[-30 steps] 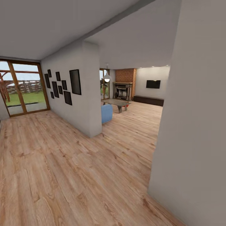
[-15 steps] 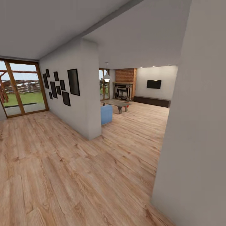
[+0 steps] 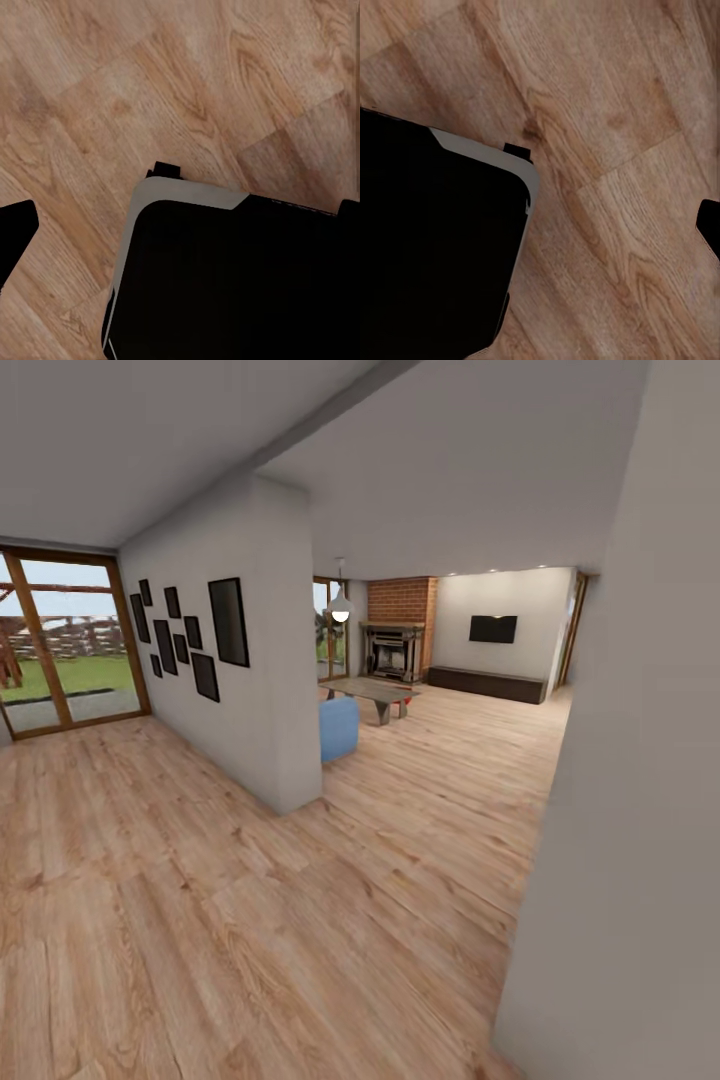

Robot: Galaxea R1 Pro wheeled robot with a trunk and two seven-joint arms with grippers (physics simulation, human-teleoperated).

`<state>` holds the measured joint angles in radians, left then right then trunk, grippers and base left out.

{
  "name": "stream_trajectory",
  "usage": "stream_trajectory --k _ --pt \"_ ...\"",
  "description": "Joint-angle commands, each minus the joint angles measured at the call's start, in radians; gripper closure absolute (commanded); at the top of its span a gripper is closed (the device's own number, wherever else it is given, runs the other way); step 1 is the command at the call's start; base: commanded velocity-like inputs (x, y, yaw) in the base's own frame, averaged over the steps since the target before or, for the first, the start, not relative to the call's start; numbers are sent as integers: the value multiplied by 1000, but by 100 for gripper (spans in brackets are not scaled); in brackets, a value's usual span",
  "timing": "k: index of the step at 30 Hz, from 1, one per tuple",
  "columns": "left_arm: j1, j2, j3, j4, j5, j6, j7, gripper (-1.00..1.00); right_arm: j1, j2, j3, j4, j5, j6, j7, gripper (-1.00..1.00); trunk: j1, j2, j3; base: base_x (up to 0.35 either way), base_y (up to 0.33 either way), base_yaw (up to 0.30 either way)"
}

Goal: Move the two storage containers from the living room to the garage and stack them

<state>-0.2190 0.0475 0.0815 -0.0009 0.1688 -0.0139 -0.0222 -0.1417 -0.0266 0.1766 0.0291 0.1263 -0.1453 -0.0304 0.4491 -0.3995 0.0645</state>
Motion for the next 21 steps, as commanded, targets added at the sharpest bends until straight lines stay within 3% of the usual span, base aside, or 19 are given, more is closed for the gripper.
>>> stream_trajectory --k 1,11,21 --pt "0 0 8 1 3 -1 -2 -100 -1 0 -1 3 9 -4 -3 -100 1 -1 0 323 0 0" --pt "0 0 8 1 3 -1 -2 -100 -1 1 -7 3 4 -1 -2 -100 1 -1 0 323 0 29" --pt "0 0 8 1 3 -2 -2 -100 -1 0 -6 3 7 -6 -2 -100 1 -1 0 323 0 266"
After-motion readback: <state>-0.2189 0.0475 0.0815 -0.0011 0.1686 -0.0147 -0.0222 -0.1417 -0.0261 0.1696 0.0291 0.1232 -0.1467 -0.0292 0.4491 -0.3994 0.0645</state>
